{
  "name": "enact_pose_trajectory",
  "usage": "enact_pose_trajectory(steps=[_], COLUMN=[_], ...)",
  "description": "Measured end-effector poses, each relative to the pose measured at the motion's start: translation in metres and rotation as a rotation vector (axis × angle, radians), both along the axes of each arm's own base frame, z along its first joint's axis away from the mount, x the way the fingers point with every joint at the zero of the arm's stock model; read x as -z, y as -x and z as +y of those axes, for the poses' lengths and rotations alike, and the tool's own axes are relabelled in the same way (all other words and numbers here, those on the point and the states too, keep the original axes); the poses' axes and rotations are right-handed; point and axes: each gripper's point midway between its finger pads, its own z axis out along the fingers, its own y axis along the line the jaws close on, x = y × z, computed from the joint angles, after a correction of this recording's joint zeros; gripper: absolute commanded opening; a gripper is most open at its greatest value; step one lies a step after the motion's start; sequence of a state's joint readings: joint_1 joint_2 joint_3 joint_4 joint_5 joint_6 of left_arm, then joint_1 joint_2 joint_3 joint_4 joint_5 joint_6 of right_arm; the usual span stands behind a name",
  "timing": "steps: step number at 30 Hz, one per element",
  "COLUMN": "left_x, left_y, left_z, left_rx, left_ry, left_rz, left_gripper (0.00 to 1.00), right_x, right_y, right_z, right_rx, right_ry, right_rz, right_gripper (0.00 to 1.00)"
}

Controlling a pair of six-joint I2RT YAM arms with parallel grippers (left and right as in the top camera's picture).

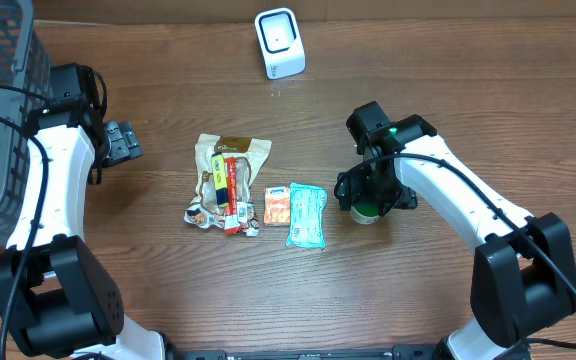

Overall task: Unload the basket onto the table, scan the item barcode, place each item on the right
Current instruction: 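Lower the right gripper and grasp the green-lidded jar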

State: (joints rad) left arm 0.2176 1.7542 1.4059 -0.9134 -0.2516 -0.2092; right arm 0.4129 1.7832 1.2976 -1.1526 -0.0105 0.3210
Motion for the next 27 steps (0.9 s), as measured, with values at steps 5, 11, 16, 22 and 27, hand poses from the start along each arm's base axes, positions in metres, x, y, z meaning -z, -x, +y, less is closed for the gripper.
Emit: enact_pose_trajectory(steps=[5, 11, 16, 22, 27], left_x=[0.0, 0.0, 0.0, 0.0, 0.0], left_y=[0.0, 0.0, 0.0, 0.0, 0.0], left_z=[0.0, 0.0, 0.0, 0.0, 0.0], left_rx=[0.0, 0.0, 0.0, 0.0, 0.0], left_ry=[0.0, 0.0, 0.0, 0.0, 0.0], left_rz=[0.0, 0.0, 0.0, 0.0, 0.0], left_gripper=[1.0, 1.0, 1.0, 0.99, 1.0], right_x=[0.008, 0.019, 0.031, 0.043, 0.043], right_y=[-0.004, -0.003, 0.003, 0.005, 0.004], right_z=[0.002, 0.001, -0.001, -0.005, -0.006], right_rx=[-0.004, -0.008, -0.008, -0.011, -0.011], right_ry=[-0.009, -0.014, -0.012, -0.001, 0.009], right_rz=[-0.023, -0.032, -0.026, -0.039, -0.045], right_gripper=[0.89, 0.88, 0.87, 0.84, 0.84])
